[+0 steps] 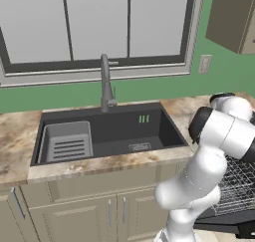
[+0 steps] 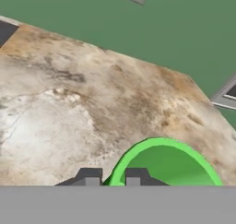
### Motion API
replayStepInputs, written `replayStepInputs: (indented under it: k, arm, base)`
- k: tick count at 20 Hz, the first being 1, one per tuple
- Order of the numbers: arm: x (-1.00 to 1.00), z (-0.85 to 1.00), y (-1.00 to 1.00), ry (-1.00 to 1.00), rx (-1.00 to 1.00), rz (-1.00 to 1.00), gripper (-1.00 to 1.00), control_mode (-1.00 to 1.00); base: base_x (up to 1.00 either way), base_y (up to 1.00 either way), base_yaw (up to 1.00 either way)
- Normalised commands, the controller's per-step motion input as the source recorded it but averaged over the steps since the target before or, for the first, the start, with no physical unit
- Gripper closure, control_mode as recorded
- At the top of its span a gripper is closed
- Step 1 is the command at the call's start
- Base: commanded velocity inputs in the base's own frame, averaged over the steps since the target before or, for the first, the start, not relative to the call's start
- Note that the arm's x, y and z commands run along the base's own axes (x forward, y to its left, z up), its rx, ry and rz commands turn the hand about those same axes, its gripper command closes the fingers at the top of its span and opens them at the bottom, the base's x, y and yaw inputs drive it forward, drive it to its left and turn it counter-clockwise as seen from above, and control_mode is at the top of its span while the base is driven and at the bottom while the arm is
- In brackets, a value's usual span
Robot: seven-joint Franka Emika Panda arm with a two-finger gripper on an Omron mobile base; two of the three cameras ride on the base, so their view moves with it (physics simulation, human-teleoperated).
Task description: Pick up the cup and bowl from the counter, place them in the dishwasher, and close the dishwasher door.
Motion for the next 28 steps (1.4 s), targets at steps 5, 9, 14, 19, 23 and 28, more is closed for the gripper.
replayStepInputs:
  k: [5,9,14,19,23,28]
  arm:
    - [-0.54,0.26,0.00,-0.30,0.00,0.00,1.00,-1.00]
    - [-0.57,0.09,0.01,-0.26,0.00,0.00,1.00,-1.00]
    - [-0.48,0.05,0.06,-0.17,0.00,0.00,1.00,-1.00]
    - [-0.17,0.12,0.00,-0.02,0.10,0.00,1.00,-1.00]
    - [-0.14,0.08,0.00,0.00,0.17,0.00,1.00,-1.00]
    - [-0.24,0.07,-0.02,0.00,0.10,0.01,1.00,-1.00]
  base:
    - [0.00,0.00,0.00]
    - [0.00,0.00,0.00]
    - [0.00,0.00,0.00]
    - [0.00,0.00,0.00]
    - [0.00,0.00,0.00]
    - [0.00,0.00,0.00]
